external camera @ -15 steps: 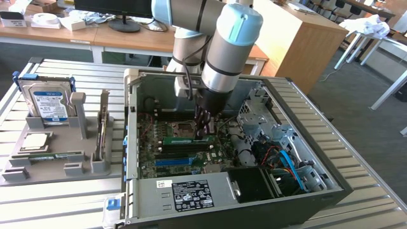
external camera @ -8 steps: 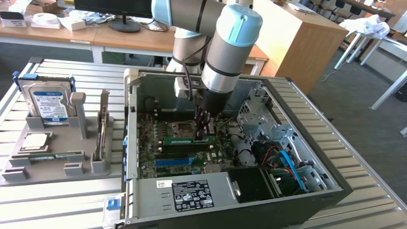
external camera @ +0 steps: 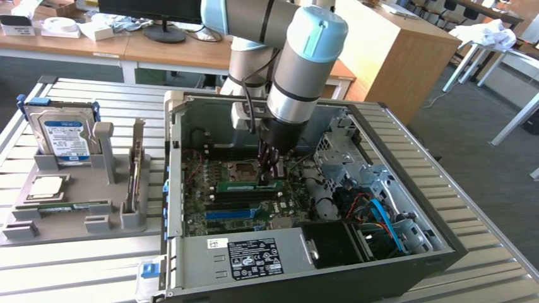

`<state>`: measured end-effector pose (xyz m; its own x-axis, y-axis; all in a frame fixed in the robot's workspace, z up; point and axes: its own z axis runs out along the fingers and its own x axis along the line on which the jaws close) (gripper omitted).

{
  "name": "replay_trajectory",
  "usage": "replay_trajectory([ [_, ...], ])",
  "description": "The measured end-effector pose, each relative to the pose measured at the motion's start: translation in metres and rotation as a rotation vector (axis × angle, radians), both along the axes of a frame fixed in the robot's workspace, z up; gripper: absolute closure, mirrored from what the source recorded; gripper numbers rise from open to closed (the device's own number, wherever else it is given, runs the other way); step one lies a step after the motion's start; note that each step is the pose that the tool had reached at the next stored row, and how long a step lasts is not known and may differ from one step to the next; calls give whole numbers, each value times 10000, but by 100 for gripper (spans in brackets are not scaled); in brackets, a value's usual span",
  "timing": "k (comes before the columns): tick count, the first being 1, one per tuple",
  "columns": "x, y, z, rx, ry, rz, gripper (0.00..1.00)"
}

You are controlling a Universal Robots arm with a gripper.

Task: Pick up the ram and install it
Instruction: 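Insert the ram into the slot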

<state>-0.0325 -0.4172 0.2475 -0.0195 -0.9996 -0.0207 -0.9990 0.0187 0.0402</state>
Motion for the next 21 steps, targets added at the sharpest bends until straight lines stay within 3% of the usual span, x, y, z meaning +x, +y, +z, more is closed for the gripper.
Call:
replay_trajectory([
  [21,0,-1,-86,-2,-3,111,88],
])
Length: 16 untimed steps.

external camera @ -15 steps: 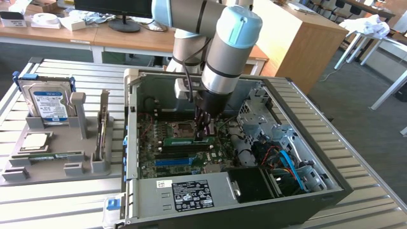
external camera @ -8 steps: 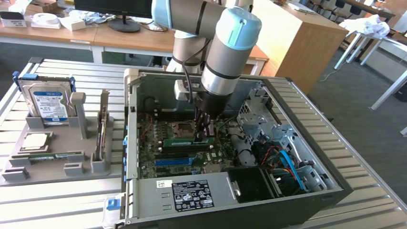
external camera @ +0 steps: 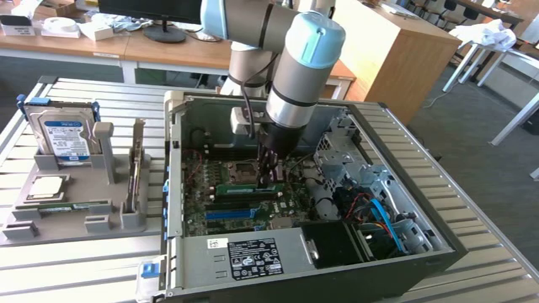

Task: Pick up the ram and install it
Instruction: 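Insert the ram into the slot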

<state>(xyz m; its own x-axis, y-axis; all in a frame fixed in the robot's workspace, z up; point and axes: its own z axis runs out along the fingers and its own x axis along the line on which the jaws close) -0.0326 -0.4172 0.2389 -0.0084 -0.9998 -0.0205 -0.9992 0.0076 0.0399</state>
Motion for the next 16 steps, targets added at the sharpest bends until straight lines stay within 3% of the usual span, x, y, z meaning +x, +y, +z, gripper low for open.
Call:
replay_trajectory([
  [16,0,2,-26,1,0,1,88],
])
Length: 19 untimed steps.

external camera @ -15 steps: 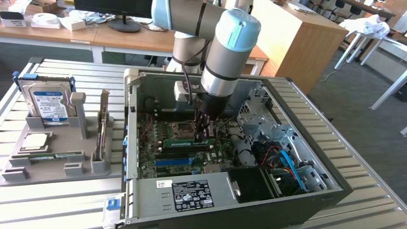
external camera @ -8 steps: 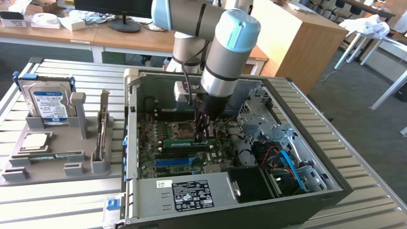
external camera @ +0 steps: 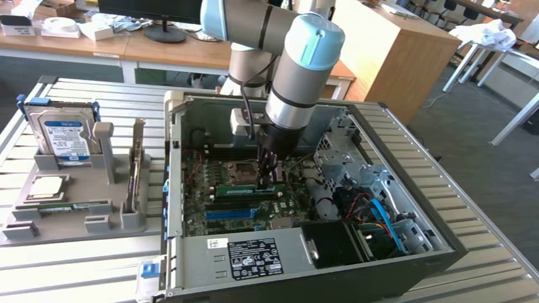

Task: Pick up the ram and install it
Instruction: 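Insert the ram into the slot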

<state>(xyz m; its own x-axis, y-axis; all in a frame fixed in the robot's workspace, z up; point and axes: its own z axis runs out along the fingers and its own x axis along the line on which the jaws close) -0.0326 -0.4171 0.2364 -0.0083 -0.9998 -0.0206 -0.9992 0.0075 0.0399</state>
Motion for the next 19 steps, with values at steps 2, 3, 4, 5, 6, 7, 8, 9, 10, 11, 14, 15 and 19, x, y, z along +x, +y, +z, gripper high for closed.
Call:
replay_trajectory([
  [2,0,0,0,-2,1,0,88],
  [3,0,0,-2,-2,0,0,88],
  [4,0,0,-5,-1,0,0,88],
  [5,-1,0,-5,0,0,-1,88],
  [6,-1,0,-5,0,0,-1,88],
  [7,-1,0,-5,0,0,0,88],
  [8,-2,0,-5,0,0,-1,88],
  [9,-6,0,-5,0,0,-3,88],
  [10,-10,0,-6,0,0,-2,88],
  [11,-13,0,-6,1,-1,-1,88],
  [14,-17,-1,-11,-1,0,0,88],
  [15,-17,-1,-11,-2,1,0,88],
  [19,-16,0,-12,0,0,-2,88],
])
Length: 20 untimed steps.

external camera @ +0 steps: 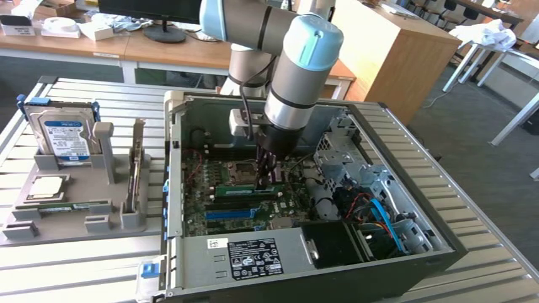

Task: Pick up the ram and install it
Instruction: 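Insert the ram into the slot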

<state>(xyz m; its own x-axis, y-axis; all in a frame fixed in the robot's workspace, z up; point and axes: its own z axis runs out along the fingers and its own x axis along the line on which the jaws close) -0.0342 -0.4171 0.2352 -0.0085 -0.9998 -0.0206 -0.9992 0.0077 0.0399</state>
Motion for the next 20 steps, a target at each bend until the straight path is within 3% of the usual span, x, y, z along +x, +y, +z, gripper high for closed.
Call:
replay_trajectory([
  [20,10,12,-14,-1,0,1,88],
])
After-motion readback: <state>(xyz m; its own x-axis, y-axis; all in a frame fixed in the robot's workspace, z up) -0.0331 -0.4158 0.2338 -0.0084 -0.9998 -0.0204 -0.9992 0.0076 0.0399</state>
